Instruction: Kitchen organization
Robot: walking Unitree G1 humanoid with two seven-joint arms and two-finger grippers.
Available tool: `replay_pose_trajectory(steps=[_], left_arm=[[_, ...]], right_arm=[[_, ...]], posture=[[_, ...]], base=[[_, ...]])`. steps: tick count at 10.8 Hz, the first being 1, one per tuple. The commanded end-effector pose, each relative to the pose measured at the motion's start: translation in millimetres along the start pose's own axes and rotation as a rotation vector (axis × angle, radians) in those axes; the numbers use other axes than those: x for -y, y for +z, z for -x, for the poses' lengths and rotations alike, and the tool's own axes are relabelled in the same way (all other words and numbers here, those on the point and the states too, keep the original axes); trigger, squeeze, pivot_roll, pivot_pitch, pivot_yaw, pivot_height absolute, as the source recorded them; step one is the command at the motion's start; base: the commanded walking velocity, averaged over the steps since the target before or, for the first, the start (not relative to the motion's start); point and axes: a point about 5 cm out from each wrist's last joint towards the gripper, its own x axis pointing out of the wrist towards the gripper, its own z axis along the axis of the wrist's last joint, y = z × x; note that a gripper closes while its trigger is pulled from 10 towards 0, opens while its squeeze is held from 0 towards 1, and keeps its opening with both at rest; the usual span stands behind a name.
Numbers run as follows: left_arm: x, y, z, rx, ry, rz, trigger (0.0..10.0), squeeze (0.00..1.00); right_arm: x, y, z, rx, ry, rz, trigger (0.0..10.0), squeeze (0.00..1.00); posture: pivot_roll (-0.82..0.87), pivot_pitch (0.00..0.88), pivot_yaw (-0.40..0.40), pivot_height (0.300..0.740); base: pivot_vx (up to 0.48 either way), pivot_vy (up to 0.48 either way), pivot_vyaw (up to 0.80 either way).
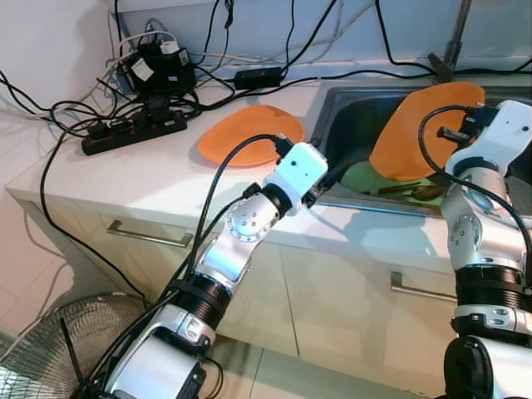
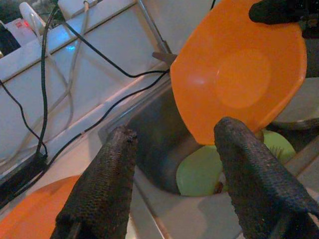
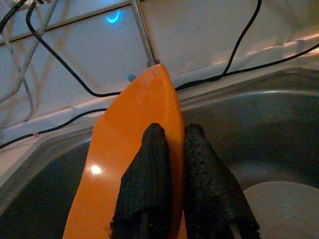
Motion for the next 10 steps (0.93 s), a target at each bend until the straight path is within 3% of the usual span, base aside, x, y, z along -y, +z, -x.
replay_pose_trajectory(steps=[1,5,6,8,10], left_arm=[[-6.0,-1,3.3,-0.005,0.012,0.004,10.0,0.00],[-6.0,-1,3.3,-0.005,0.012,0.004,10.0,0.00],[1.8,-10,12.8,-0.091,0.085,0.235,10.0,0.00],[-13.2,-18,17.2,-0.075,0.211,0.194,10.0,0.00],[-22.2,-20,20.4,-0.100,0.245,0.188,10.0,0.00]], right_arm=[[-7.1,12,-1.2,0.057,0.025,-0.008,10.0,0.00],[-7.1,12,-1.2,0.057,0.025,-0.008,10.0,0.00],[-26.5,-27,-2.9,-0.009,0.136,0.165,10.0,0.00],[-37.1,-33,1.2,0.007,0.198,0.210,10.0,0.00],[-40.3,-33,2.8,0.064,0.209,0.227,10.0,0.00]], posture=[[0.00,0.029,0.146,0.740],[0.00,0.029,0.146,0.740],[0.04,0.027,0.135,0.740],[0.03,0.028,0.136,0.740],[0.03,0.031,0.137,0.740]], base=[[0.000,0.000,0.00],[0.000,0.000,0.00],[0.000,0.000,0.00],[0.000,0.000,0.00],[0.000,0.000,0.00]])
